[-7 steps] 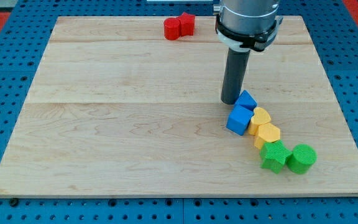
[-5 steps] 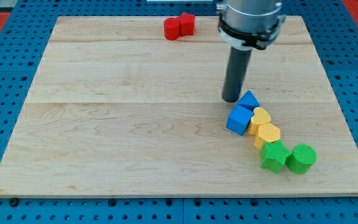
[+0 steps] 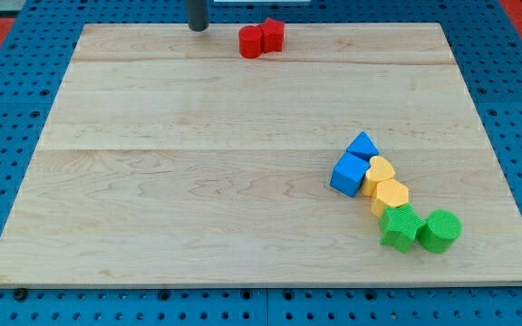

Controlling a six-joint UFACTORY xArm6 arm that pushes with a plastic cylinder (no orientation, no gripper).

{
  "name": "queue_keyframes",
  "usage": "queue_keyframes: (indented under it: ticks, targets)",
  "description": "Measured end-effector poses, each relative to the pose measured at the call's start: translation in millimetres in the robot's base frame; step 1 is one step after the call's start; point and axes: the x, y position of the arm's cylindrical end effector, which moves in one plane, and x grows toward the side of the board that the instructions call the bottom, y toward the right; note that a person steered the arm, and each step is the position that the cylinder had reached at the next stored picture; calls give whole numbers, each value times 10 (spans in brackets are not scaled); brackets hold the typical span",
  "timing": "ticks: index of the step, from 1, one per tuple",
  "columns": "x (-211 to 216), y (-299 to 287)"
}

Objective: Separate red blocks

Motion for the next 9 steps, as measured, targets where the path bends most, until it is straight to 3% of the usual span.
queue_keyframes:
  ticks: [6, 7, 9]
  targets:
    - [18, 868]
    - [168, 1199]
    - [722, 728]
